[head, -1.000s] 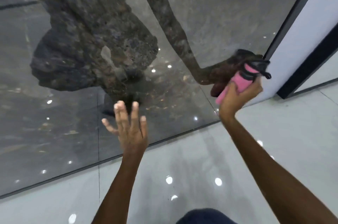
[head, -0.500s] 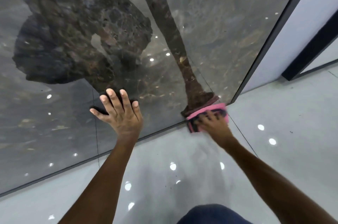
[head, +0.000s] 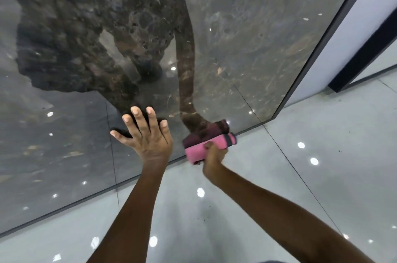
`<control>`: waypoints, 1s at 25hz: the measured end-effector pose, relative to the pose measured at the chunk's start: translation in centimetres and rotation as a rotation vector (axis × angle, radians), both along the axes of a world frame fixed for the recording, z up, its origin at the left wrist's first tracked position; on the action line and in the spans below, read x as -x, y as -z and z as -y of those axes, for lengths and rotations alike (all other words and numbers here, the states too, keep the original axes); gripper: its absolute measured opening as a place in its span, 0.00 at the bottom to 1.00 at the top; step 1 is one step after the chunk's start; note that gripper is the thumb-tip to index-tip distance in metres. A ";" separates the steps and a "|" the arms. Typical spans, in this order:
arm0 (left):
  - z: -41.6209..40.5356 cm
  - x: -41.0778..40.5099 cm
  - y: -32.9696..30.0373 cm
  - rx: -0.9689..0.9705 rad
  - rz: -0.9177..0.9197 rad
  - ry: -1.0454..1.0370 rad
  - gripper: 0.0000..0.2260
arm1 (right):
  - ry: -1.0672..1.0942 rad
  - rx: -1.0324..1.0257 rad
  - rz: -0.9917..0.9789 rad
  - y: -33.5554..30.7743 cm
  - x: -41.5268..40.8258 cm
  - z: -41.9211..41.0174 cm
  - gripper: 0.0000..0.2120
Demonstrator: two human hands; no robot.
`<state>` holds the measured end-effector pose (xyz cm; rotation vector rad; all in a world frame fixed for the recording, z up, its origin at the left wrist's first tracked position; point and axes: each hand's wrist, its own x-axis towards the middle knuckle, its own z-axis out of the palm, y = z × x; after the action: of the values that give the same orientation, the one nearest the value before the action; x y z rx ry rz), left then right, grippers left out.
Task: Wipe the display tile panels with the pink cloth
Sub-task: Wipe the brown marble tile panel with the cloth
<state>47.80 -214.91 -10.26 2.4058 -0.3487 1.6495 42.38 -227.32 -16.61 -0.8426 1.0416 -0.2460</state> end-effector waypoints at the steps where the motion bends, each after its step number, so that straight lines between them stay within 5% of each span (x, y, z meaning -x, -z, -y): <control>1: -0.1 0.1 0.0 -0.009 -0.028 -0.006 0.26 | -0.176 -0.102 -0.033 -0.6 0.3 -1.2 0.24; 4: -0.8 1.5 -0.5 -0.044 -0.132 -0.015 0.27 | -0.564 -0.300 -0.199 -2.0 0.8 -0.6 0.25; 9: -1.1 4.6 -2.7 -0.020 -0.438 0.040 0.29 | -0.507 0.253 -0.115 -7.7 6.0 2.9 0.21; 15: 0.2 10.6 -9.7 0.144 -1.070 0.054 0.24 | -0.415 0.085 -0.216 -16.6 10.3 4.7 0.14; 18: -0.3 13.3 -16.0 0.435 -1.416 0.168 0.20 | -0.487 0.159 -0.263 -23.8 11.6 4.0 0.15; 21: 0.6 14.2 -24.2 0.914 -1.675 0.073 0.17 | -0.503 0.297 -0.320 -31.9 12.9 3.9 0.17; 25: 2.8 15.8 -39.6 1.444 -1.720 -0.016 0.11 | -0.573 0.498 -0.359 -45.9 15.0 4.7 0.29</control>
<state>32.04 -217.72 29.38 1.5804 0.8091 -0.5839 27.40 -232.02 29.30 -1.6416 1.0338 0.1500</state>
